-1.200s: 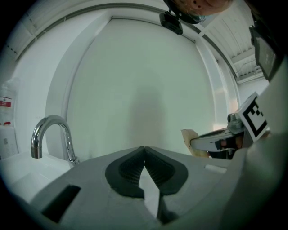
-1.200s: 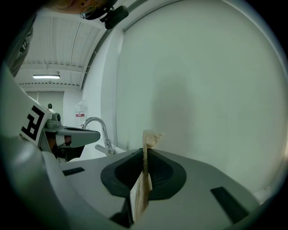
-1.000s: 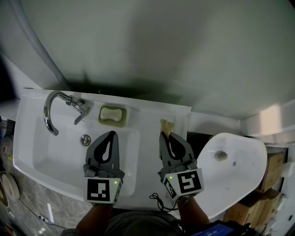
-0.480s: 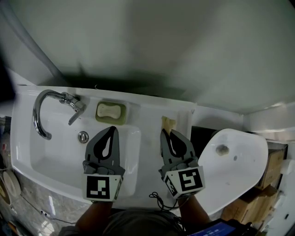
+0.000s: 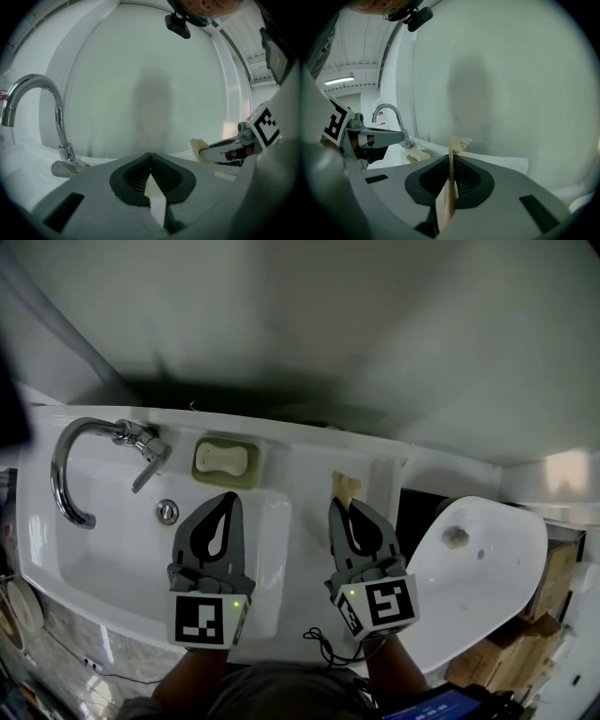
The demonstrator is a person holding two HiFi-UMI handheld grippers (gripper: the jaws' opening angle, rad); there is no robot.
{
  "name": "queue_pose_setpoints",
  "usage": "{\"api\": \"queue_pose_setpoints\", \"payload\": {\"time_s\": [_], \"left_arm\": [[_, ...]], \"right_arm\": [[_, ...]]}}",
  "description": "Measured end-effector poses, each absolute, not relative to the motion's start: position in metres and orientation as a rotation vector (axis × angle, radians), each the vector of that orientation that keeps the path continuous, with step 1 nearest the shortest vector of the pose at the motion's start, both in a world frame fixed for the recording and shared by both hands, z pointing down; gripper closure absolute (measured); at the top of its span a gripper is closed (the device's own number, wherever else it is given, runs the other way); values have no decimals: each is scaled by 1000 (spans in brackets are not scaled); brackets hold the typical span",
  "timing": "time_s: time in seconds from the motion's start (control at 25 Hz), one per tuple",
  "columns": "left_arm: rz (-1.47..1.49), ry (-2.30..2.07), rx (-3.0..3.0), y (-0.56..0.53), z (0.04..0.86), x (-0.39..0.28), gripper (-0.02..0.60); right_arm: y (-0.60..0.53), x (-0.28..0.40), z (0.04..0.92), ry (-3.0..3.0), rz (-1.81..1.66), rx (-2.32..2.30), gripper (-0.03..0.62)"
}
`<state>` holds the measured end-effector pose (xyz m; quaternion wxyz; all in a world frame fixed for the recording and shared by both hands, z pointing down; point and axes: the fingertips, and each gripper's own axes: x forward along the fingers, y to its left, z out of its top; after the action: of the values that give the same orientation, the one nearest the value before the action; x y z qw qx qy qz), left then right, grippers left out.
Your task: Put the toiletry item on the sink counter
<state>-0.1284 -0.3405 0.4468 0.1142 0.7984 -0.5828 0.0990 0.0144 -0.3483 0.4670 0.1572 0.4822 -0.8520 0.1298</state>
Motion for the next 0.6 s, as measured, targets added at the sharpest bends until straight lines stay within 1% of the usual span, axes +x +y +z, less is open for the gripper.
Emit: {"api": "queue_pose_setpoints", "payload": {"time_s": [0.6], "left_arm": [[321,-1668,2292,-348,472,-132,568]], "right_arm": [[-361,11,493,-2402,405,1365,563]]}}
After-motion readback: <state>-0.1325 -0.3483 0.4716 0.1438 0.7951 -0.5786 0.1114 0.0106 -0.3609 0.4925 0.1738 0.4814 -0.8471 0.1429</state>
